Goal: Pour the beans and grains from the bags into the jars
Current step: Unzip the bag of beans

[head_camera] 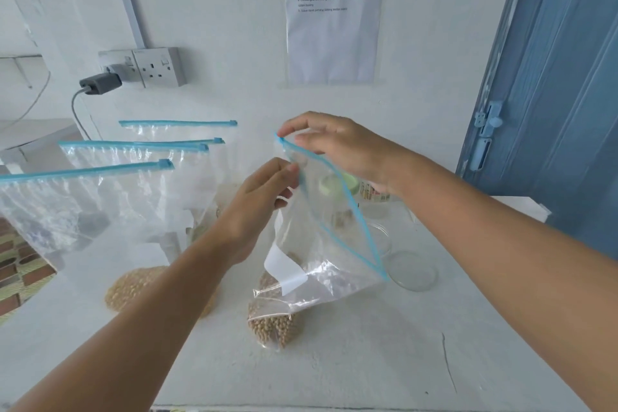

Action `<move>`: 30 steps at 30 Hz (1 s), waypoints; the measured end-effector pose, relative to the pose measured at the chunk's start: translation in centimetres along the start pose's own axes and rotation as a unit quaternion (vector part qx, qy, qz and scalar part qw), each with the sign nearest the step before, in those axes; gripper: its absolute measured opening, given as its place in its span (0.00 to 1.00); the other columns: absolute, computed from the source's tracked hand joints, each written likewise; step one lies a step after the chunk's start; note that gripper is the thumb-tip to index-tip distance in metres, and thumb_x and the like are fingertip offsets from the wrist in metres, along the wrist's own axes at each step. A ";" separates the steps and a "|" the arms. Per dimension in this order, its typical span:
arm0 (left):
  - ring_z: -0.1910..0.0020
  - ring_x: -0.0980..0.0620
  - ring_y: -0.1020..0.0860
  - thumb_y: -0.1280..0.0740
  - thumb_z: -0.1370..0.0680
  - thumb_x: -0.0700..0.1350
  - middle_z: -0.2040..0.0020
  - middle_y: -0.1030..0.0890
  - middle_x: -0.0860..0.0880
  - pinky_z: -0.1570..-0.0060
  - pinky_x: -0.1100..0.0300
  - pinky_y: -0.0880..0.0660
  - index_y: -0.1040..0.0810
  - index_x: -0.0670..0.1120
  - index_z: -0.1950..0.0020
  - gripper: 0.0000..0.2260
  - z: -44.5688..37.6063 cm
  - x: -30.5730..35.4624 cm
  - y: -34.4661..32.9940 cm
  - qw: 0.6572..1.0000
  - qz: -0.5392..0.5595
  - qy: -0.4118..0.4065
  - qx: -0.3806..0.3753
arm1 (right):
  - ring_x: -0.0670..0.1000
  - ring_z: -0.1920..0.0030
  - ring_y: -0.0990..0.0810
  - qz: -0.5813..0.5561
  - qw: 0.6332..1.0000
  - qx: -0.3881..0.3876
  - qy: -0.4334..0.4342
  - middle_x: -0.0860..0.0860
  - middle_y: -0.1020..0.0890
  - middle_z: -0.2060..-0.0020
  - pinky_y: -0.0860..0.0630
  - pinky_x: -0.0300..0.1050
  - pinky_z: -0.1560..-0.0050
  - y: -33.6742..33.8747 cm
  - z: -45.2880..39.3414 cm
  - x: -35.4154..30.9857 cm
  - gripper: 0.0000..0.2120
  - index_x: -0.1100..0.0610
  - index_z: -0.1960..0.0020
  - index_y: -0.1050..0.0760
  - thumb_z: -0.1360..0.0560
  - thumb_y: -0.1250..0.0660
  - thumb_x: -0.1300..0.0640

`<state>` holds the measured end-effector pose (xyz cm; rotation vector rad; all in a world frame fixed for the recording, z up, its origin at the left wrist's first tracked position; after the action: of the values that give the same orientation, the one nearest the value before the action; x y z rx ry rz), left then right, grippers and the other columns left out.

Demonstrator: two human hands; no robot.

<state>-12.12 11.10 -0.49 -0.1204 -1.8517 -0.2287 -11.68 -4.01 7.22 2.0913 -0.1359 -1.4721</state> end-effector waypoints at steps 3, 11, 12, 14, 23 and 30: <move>0.52 0.53 0.27 0.38 0.20 0.49 0.52 0.21 0.53 0.46 0.56 0.32 0.15 0.51 0.51 0.12 0.6 -0.7 -0.7 0.999 0.023 0.016 -0.039 | 0.34 0.42 0.23 0.067 0.997 -0.030 -0.022 0.37 0.18 0.40 0.30 0.33 0.36 -0.8 -0.2 0.7 0.14 0.45 0.43 0.15 0.16 0.39 0.43; 0.51 0.64 0.24 0.36 0.16 0.40 0.52 0.17 0.65 0.38 0.52 0.34 0.14 0.51 0.53 0.13 2.2 -7.3 3.1 0.990 -0.005 0.133 0.044 | 0.37 0.63 0.20 0.191 0.980 0.059 -0.023 0.41 0.17 0.56 0.31 0.27 0.67 0.0 0.4 3.4 0.17 0.44 0.51 0.14 0.19 0.37 0.62; 0.46 0.62 0.25 0.35 0.17 0.40 0.49 0.17 0.64 0.33 0.51 0.37 0.15 0.51 0.51 0.11 2.3 -8.4 3.5 0.986 0.001 0.156 0.054 | 0.37 0.59 0.18 0.174 0.982 0.066 -0.031 0.42 0.15 0.52 0.28 0.28 0.65 0.1 0.6 3.7 0.19 0.44 0.50 0.13 0.20 0.39 0.64; 0.36 0.53 0.29 0.33 0.17 0.42 0.43 0.20 0.63 0.25 0.49 0.43 0.14 0.51 0.48 0.09 2.5 -10.9 4.3 0.976 0.025 0.209 0.056 | 0.42 0.51 0.17 0.145 0.985 0.084 -0.044 0.41 0.14 0.52 0.22 0.36 0.53 0.4 1.1 4.5 0.20 0.45 0.49 0.13 0.20 0.39 0.64; 0.39 0.42 0.24 0.25 0.22 0.45 0.29 0.27 0.38 0.40 0.51 0.23 0.11 0.50 0.45 0.07 1.2 -16.7 3.7 0.909 0.152 0.386 0.035 | 0.48 0.42 0.16 -0.071 0.979 0.149 -0.117 0.52 0.15 0.45 0.16 0.44 0.44 2.1 3.9 9.2 0.20 0.53 0.47 0.12 0.21 0.39 0.71; 0.62 0.51 0.27 0.19 0.30 0.46 0.53 0.17 0.44 0.64 0.60 0.31 0.13 0.45 0.40 0.19 1.5 -18.7 3.5 0.896 0.089 0.434 0.002 | 0.51 0.50 0.12 -0.113 0.970 0.174 -0.124 0.51 0.14 0.45 0.16 0.42 0.45 3.1 5.7 10.4 0.19 0.54 0.46 0.14 0.20 0.41 0.69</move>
<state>-7.39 15.51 -18.42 -0.1536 -0.9388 -0.1168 -11.94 -12.90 -1.21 2.2418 -0.2763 -1.9673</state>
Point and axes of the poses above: each hand's wrist, its own z-axis away from the middle knuckle, its own y-axis out of the back of the hand, x = y × z, the point moved 5 cm from there along -z, towards the middle knuckle
